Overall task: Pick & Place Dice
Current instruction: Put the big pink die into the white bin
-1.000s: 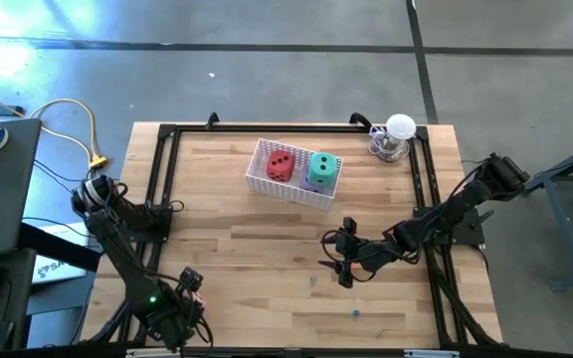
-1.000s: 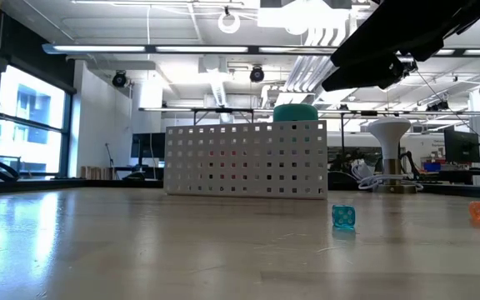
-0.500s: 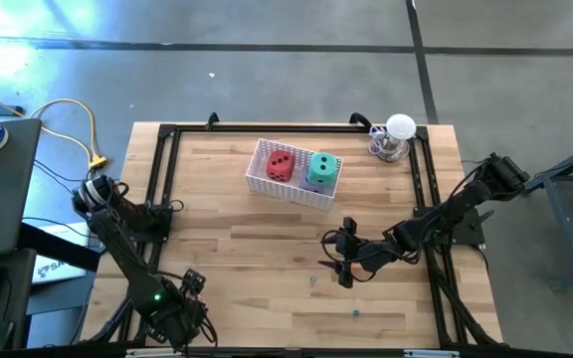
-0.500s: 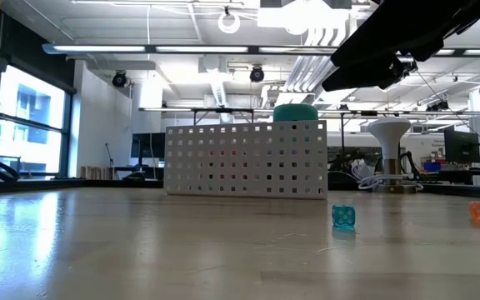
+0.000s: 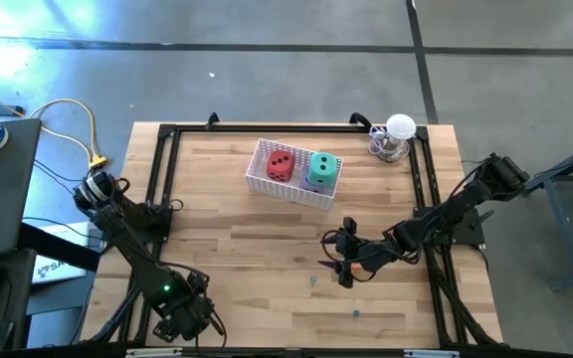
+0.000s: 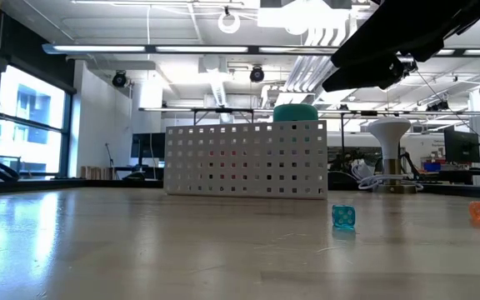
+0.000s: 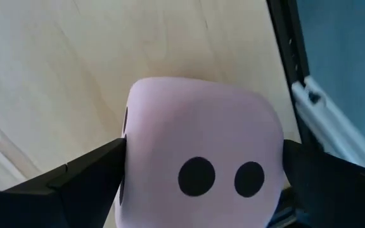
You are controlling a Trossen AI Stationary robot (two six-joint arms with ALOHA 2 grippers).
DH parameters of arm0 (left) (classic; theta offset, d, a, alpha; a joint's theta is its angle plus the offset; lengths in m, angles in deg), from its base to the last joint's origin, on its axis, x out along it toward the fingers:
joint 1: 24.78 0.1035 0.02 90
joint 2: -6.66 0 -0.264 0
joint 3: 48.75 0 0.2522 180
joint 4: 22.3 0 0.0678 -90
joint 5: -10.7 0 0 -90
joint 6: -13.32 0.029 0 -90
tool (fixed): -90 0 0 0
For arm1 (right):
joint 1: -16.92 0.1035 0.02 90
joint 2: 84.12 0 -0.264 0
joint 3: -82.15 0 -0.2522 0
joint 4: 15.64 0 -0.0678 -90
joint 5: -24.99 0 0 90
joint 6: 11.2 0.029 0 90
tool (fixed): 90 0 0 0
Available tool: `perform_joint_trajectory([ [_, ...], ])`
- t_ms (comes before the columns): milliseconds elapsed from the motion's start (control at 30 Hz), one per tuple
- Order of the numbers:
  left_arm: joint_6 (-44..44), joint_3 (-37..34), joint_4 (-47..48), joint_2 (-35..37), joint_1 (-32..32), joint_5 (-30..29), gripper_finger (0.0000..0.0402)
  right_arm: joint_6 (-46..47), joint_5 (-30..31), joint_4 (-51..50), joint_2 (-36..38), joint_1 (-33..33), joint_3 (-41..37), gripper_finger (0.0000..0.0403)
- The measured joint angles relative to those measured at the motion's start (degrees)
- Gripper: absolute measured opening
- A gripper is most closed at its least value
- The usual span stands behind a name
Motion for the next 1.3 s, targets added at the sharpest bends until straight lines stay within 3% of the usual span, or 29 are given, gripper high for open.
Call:
perform_joint_trajectory([
  [467, -3.97, -0.45, -4.91, -0.20, 0.63, -5.01, 0.0400, 0.00, 0.01, -0.04, 0.00, 0.00, 0.00, 0.0262],
  [733, -4.08, -6.20, -11.40, -0.70, 2.62, -6.01, 0.0400, 0.00, 0.00, -0.04, 0.00, 0.00, 0.00, 0.0262],
  [867, -4.09, -8.23, -15.21, -0.57, 3.47, -5.15, 0.0400, 0.00, -0.01, -0.04, 0.00, 0.00, 0.00, 0.0262],
  [1100, -3.97, -8.85, -15.17, -2.55, 3.47, -5.87, 0.0400, 0.00, -0.01, -0.05, 0.00, 0.00, 0.00, 0.0262],
  [1300, -3.70, -8.85, -14.00, -1.01, 3.52, -2.73, 0.0400, 0.00, 0.01, -0.04, 0.00, 0.00, 0.00, 0.0262],
])
